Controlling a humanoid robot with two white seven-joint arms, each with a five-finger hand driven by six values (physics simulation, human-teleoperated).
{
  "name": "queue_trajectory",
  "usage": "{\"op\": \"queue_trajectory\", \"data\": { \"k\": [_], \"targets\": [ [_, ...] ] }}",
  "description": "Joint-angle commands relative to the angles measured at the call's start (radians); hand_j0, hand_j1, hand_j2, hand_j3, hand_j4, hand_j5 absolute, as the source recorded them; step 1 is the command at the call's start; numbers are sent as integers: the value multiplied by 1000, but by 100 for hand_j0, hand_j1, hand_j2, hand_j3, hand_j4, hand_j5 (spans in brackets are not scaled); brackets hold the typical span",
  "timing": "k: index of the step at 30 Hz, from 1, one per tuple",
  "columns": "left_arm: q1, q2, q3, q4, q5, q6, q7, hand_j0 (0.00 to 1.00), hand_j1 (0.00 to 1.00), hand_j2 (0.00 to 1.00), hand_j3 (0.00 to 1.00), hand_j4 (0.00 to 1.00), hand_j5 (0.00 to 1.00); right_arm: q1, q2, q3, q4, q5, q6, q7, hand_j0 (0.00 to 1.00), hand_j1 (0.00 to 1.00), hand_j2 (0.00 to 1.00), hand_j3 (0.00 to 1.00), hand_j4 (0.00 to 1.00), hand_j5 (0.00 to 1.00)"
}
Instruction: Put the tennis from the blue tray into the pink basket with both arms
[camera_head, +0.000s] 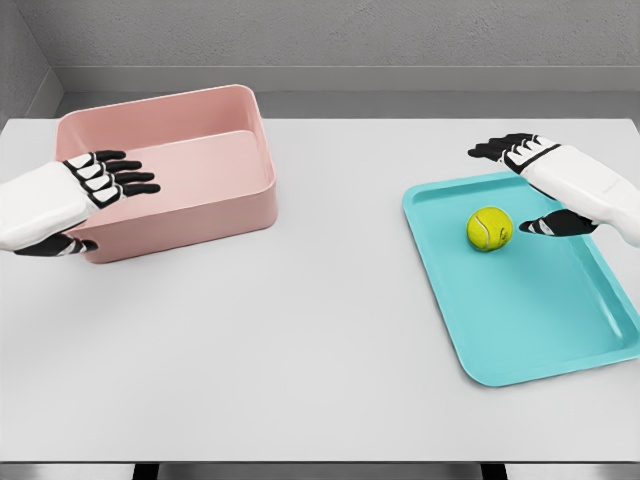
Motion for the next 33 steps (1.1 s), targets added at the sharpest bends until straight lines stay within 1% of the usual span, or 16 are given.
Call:
{"op": "queue_trajectory", "data": {
  "k": [1,2,5,6,7,8,10,11,12,14,15,17,19,22,23,33],
  "targets": [
    [2,9,-5,-2,8,0,0,100,100,100,100,100,100,0,-2,-2,0,-3,0,0,100,100,100,100,100,100],
    [14,9,-26,-3,3,0,0,100,100,100,100,100,100,-2,-2,-3,0,-5,3,0,100,100,100,100,100,100],
    [23,6,-48,-8,-1,0,0,100,100,100,100,100,100,-2,7,3,18,-6,14,0,100,100,100,100,100,100],
    [21,6,-48,-8,-1,0,0,100,100,100,100,100,100,-5,9,3,33,-6,35,0,100,100,100,100,100,100],
    [21,7,-49,-8,-1,0,-1,100,100,100,100,100,100,-17,10,18,55,-3,104,0,100,100,100,100,100,100],
    [21,7,-48,-8,-1,0,-9,100,100,100,100,100,100,-40,22,41,61,-3,117,0,100,100,100,100,100,100],
    [20,6,-48,-8,-1,0,-39,100,100,100,100,100,100,-109,41,141,84,-3,126,4,100,100,100,100,100,100],
    [20,7,-48,-8,-1,0,-44,100,100,100,100,100,100,-147,45,171,84,-3,153,78,100,100,100,100,100,100],
    [20,7,-48,-8,-1,0,-44,100,100,100,100,100,100,-198,76,193,84,-3,195,170,100,100,100,100,100,100],
    [20,6,-46,-9,-1,0,-44,100,100,100,100,100,100,-278,111,254,86,-3,310,289,100,100,100,100,100,100],
    [18,7,-43,-8,-3,0,-46,100,100,100,100,100,100,-295,114,263,86,-3,327,332,100,100,100,100,100,100],
    [18,4,-34,-8,-9,0,-49,100,100,100,100,100,100,-301,116,263,87,-3,351,365,100,100,100,100,100,100],
    [18,6,-32,-6,-15,0,-49,100,100,100,100,100,100,-311,118,263,92,-3,353,380,100,100,100,100,100,100],
    [18,6,-34,-8,-17,0,-49,100,100,100,100,100,100,-333,118,262,145,-6,353,368,100,100,100,100,100,100],
    [20,6,-34,-8,-18,0,-49,100,100,100,100,100,100,-337,133,263,155,-6,354,368,100,100,100,100,100,100],
    [20,9,-31,-6,-18,0,-50,100,100,100,100,100,100,-350,133,336,156,-6,361,383,100,100,100,100,100,100]
  ]
}}
